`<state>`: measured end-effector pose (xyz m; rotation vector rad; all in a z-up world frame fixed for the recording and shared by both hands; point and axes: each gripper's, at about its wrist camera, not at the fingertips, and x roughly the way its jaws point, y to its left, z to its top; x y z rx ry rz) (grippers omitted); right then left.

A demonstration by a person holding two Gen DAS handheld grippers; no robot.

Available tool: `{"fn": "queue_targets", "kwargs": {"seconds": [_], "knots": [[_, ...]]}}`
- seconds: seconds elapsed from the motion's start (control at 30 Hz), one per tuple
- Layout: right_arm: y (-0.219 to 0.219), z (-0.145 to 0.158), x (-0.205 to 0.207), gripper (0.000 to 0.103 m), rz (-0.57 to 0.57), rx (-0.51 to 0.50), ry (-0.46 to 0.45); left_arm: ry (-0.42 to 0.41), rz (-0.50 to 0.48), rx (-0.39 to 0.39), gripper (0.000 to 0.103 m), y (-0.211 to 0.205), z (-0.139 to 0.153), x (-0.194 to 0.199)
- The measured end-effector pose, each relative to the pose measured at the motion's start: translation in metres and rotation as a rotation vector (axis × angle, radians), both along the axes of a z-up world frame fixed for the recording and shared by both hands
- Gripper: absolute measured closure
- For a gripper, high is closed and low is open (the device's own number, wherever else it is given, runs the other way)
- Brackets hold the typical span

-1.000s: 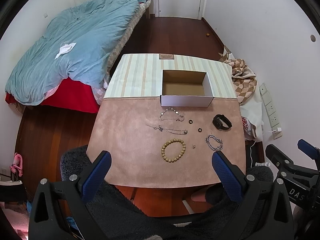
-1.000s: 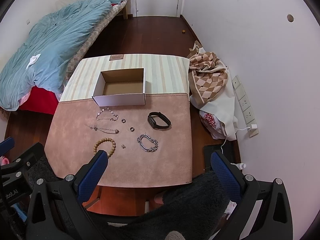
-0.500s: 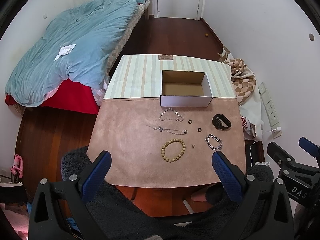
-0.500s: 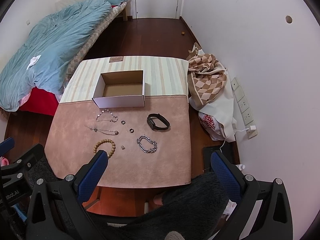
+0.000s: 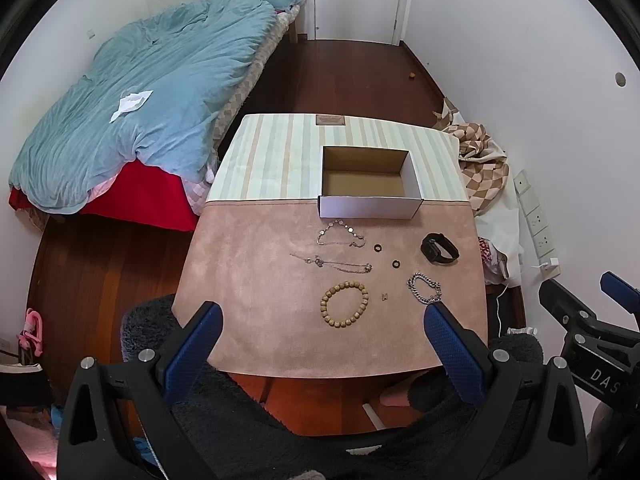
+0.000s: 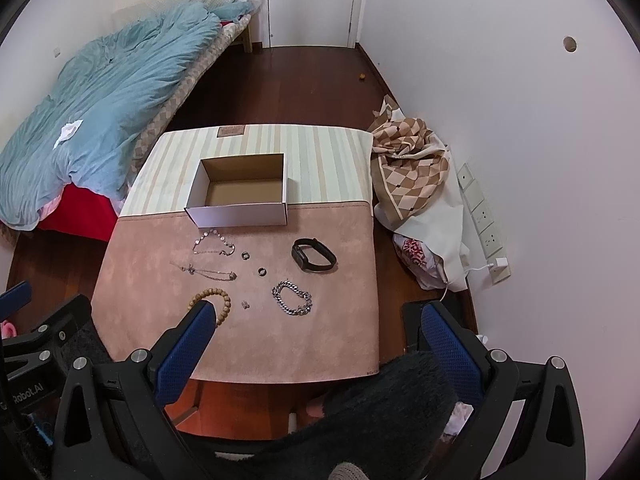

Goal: Organize jewelry

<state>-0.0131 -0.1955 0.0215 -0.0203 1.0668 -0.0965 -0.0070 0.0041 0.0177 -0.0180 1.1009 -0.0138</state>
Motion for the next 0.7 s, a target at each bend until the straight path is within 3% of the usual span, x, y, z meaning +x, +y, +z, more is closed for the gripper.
{"fn": "queue_targets", "kwargs": {"seconds": [0.7], "knots": [[0.001,0.010,-0.005,0.000,0.002,-0.008,-0.032,-0.018,0.001,-0.005,0.000,0.000,0.005,-0.004]]}}
